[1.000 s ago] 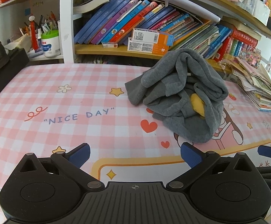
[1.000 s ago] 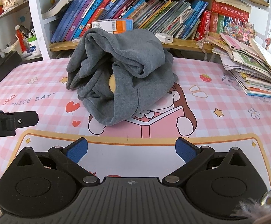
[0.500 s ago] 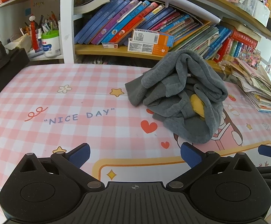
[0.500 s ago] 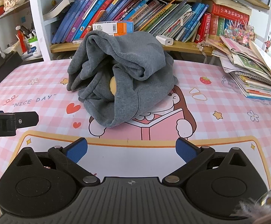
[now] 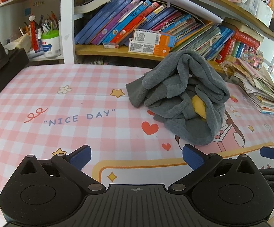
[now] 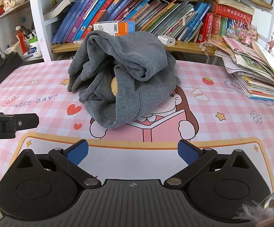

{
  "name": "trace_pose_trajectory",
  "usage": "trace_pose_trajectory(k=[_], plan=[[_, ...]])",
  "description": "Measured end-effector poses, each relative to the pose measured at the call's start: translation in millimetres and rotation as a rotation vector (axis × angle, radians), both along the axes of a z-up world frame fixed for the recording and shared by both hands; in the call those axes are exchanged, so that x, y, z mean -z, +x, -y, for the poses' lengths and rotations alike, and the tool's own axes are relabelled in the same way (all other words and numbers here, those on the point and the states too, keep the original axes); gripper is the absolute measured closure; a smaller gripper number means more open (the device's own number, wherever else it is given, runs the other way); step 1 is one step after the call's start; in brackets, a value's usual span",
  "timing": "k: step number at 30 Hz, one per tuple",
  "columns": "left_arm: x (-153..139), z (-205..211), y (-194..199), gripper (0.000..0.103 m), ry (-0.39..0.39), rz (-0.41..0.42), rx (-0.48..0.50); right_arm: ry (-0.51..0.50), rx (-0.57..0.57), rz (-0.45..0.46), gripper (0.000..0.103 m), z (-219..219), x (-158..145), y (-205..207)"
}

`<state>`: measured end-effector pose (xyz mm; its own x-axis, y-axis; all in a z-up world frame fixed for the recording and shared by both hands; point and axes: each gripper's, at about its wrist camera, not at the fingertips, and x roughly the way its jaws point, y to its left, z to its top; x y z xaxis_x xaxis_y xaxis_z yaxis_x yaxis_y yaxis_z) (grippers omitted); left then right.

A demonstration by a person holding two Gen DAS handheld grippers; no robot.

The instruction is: Fold clothes

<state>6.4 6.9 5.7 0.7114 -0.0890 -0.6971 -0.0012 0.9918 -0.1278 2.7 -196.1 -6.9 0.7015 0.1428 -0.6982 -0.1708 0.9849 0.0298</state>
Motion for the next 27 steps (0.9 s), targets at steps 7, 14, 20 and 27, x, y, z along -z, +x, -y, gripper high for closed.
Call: trace_pose_trajectory(k=[7, 14, 20, 27], plan=[[-1, -1, 1, 0.000, -0.003, 0.006, -0.003, 0.000, -0.004, 0.001, 0.001, 0, 0, 2], [0, -2, 3, 0.000, 0.002, -0.001, -0.003, -0.001, -0.006, 0.001, 0.001, -2, 0, 5], [1, -3, 7, 0.000, -0.007, -0.018, 0.002, 0.004, -0.015, -0.006, 0.001, -3, 1, 8], [4, -5, 9, 0.000, -0.033, -0.028, 0.013, 0.011, -0.037, -0.013, 0.001, -5, 1, 10]])
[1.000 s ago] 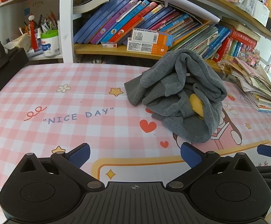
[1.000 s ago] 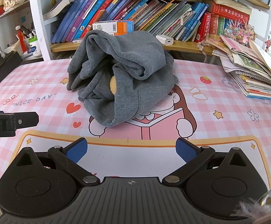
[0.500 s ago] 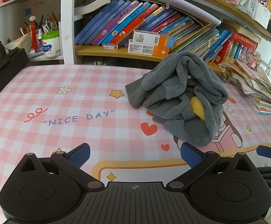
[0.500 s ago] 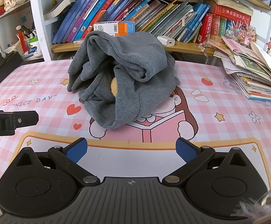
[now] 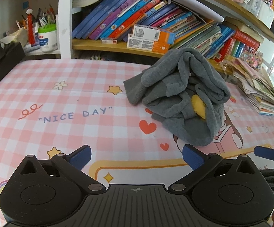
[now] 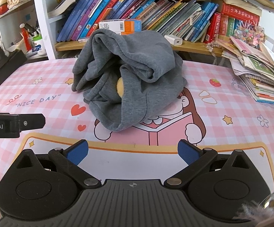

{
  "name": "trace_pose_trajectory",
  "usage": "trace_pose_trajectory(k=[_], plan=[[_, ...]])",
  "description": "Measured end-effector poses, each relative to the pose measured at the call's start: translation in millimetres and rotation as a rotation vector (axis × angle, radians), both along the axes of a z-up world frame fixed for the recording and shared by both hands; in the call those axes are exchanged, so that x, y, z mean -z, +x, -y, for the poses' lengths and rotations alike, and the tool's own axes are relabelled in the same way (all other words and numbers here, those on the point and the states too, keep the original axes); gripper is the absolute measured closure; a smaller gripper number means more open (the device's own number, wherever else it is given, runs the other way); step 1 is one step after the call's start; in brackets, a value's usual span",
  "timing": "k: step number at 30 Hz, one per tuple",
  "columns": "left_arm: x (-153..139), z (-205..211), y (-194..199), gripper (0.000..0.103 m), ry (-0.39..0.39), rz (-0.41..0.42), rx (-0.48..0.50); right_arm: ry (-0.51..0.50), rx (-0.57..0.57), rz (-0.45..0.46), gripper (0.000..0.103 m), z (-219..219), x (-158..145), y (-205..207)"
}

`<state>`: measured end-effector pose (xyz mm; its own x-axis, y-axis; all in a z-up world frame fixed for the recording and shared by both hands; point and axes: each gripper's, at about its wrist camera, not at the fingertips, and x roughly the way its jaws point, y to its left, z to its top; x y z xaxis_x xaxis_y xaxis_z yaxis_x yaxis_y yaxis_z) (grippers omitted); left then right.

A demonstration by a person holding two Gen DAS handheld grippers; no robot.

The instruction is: Fold clothes

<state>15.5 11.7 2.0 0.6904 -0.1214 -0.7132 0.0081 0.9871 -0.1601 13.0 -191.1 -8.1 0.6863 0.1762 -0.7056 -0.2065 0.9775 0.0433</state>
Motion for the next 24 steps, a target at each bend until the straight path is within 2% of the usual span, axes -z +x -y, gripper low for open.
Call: trace_pose_trajectory(k=[10, 20, 24], plan=[[-3, -1, 2, 0.000, -0.020, 0.056, 0.005, 0.022, -0.018, 0.013, 0.005, 0, -3, 4], [-2, -1, 7, 0.000, -0.014, 0.139, 0.003, 0.019, -0.032, 0.012, 0.018, -1, 0, 16], [1, 1, 13, 0.000, -0.010, 0.136, 0.026, 0.007, -0.045, 0.019, 0.025, -1, 2, 24]])
